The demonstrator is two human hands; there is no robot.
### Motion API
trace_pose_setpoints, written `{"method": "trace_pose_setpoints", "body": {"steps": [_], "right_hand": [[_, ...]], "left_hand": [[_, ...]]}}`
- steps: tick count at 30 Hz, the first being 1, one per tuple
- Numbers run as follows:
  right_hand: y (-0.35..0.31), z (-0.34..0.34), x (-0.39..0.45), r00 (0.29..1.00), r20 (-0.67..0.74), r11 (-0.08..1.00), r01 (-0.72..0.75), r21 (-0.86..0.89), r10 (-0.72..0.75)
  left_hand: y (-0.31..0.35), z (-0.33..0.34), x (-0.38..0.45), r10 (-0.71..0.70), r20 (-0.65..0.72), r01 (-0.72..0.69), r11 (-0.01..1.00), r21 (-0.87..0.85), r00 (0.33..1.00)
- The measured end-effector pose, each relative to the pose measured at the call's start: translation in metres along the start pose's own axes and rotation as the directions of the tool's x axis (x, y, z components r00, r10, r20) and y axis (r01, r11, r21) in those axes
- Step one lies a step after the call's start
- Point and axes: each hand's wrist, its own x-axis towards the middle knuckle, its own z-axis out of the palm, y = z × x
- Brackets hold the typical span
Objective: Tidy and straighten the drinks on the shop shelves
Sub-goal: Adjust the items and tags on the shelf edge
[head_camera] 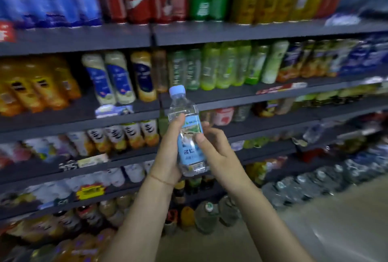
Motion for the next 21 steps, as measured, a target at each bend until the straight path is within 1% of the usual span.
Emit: {"method": "trace_pose_setpoints", "body": {"steps": [3, 6, 9, 13, 18, 21], "right_hand": [[-0.009, -0.083, -0.012, 0.997, -0.081, 0.999, -0.017, 0.030, 0.020], [-0.004, -0.158, -0.019, 0.982, -0.187, 0.999, -0.004, 0.043, 0.012], [0.009, -0.225, -0.011, 0.959, -0.282, 0.995, 0.006, 0.099, 0.022], [0.035, -0.304, 0.016, 0.945, -0.318, 0.987, -0.022, 0.162, 0.073], [0.044, -0.401, 0.059, 0.913, -0.354, 0.974, -0.153, 0.168, 0.204], [0.041, -0.467, 0.084, 0.904, -0.372, 0.977, -0.190, 0.098, 0.213]], "left_hand": [[-0.037, 0.084, 0.019, -0.030, 0.123, 0.024, 0.999, 0.047, 0.992], [-0.072, 0.156, 0.045, -0.079, 0.191, 0.067, 0.996, 0.067, 0.978], [-0.108, 0.207, 0.076, -0.110, 0.220, 0.098, 0.993, 0.063, 0.969], [-0.161, 0.265, 0.125, -0.168, 0.255, 0.164, 0.986, 0.037, 0.952], [-0.216, 0.348, 0.194, -0.235, 0.252, 0.248, 0.968, -0.021, 0.939], [-0.242, 0.402, 0.231, -0.248, 0.247, 0.270, 0.961, -0.056, 0.937]]}}
